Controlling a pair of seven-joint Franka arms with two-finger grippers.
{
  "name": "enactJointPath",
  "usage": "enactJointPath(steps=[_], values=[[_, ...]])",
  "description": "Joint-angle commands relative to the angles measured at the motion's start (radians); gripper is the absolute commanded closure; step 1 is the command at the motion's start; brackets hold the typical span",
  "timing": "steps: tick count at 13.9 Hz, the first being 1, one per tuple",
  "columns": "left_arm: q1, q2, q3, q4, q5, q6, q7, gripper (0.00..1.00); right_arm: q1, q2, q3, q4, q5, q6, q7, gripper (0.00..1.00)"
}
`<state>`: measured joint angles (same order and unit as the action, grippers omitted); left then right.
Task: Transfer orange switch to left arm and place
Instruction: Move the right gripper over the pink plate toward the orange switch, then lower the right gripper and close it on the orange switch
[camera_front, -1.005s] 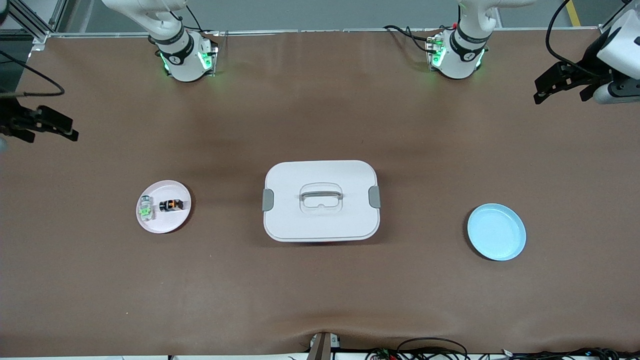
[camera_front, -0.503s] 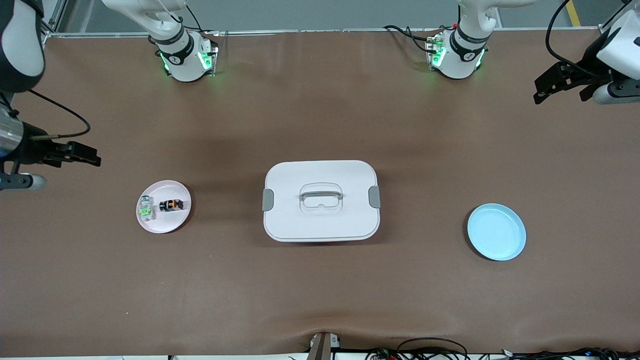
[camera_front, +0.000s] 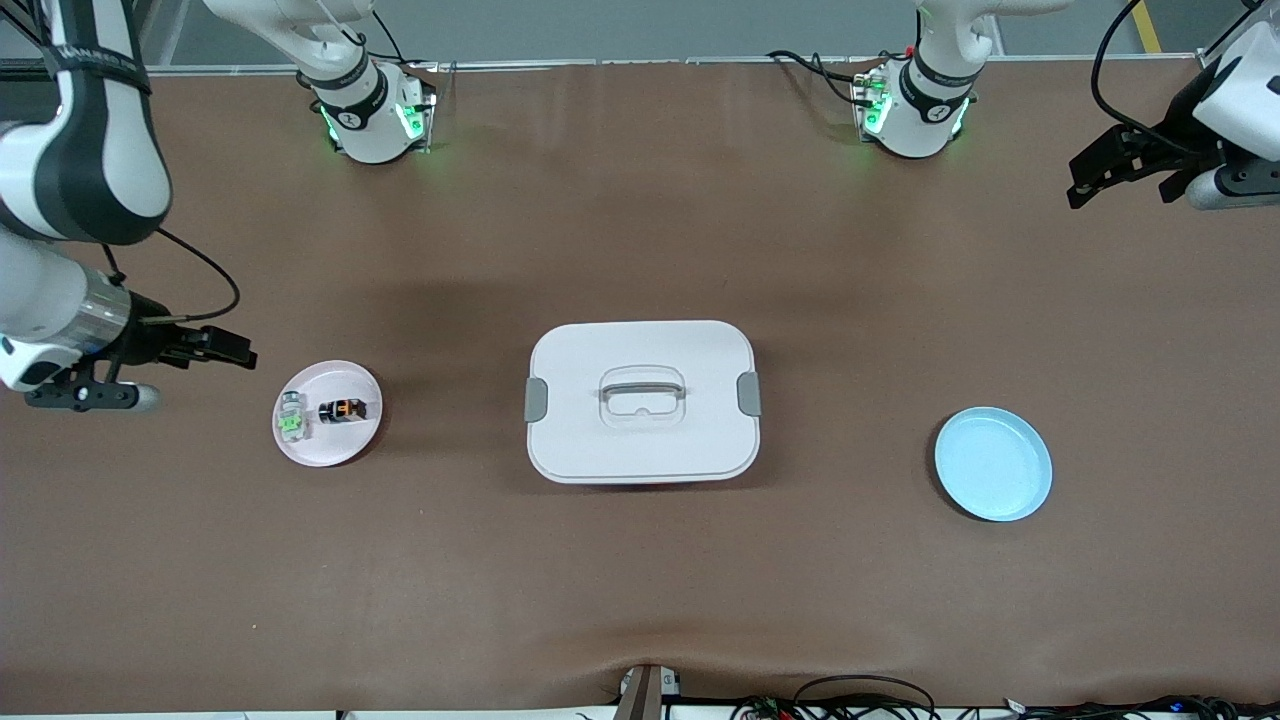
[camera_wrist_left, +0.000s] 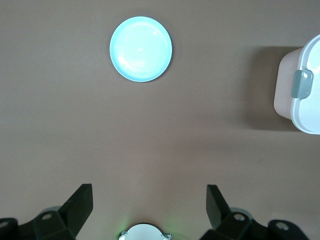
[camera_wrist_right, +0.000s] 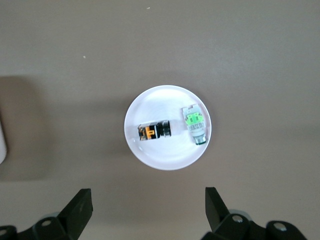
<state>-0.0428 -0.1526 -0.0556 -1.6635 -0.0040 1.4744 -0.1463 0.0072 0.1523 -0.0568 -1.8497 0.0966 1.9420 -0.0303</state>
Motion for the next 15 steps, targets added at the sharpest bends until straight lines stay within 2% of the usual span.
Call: enactJointPath(steps=[1, 7, 15], values=[[0.009, -0.004, -0.004, -0.001, 0.004, -0.008, 0.019, 0.0, 0.011, -0.025, -0.001, -0.12, 0.015, 0.116, 0.047, 0.0], [0.009, -0.011, -0.004, -0.007, 0.004, -0.009, 0.02, 0.0, 0.07, 0.038, -0.003, -0.21, 0.017, 0.328, 0.095, 0.0], [0.009, -0.005, -0.004, -0.018, 0.006, -0.002, 0.027, 0.0, 0.073, 0.199, -0.003, -0.259, 0.015, 0.558, 0.01, 0.0]])
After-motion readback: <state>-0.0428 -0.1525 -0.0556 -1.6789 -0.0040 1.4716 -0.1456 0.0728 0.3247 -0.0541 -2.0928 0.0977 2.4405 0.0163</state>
